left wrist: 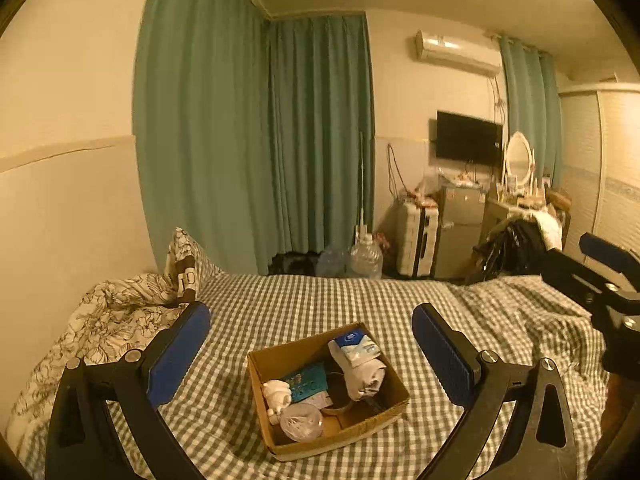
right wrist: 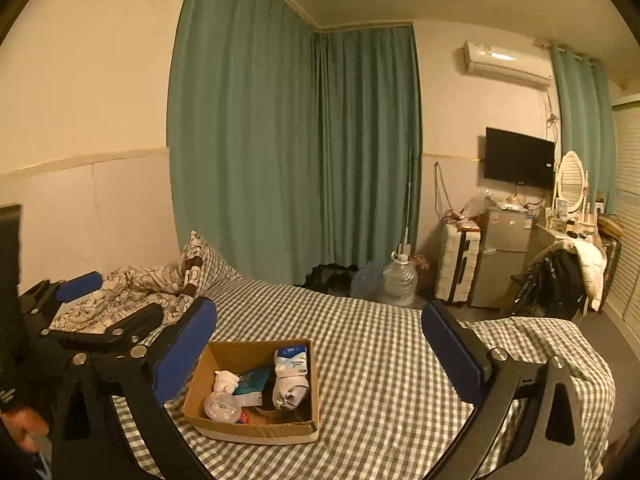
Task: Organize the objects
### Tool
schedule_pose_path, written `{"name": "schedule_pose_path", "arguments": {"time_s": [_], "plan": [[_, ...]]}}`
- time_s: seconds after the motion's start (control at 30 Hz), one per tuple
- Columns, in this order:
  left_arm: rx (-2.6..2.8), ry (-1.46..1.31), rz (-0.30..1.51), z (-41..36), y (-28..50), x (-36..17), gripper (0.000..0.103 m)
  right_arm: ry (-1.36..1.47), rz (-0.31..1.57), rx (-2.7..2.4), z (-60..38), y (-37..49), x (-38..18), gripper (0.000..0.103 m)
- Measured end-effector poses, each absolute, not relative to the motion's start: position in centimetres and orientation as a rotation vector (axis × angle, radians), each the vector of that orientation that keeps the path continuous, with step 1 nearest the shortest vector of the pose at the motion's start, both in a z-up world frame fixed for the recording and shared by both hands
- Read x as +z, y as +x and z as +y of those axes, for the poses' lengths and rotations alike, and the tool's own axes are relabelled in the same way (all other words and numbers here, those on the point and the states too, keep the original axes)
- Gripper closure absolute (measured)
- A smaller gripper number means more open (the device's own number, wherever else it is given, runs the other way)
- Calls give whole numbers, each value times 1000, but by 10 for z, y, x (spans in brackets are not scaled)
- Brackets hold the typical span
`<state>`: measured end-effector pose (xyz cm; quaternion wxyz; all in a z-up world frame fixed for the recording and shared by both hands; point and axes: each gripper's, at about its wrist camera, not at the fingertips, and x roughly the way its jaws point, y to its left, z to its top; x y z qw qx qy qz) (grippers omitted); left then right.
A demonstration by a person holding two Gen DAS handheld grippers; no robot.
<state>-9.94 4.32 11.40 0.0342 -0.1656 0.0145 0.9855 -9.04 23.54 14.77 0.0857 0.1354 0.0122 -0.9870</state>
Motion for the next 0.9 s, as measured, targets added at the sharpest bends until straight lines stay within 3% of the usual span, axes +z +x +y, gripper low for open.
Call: {"name": "schedule_pose_path", "arguments": {"time_s": [0.4,0.7,0.9], "plan": [[3163,-430,-91,40,-54,59,0,410,91,-3027,248,-74,90,0],[3241,-499,-72,38,-43,2,0,498,52,-3002,258,-88,14,0],[3205,-547,-22,47,-45,-13,0,513,64,-2981,262,-86,3,0]]}}
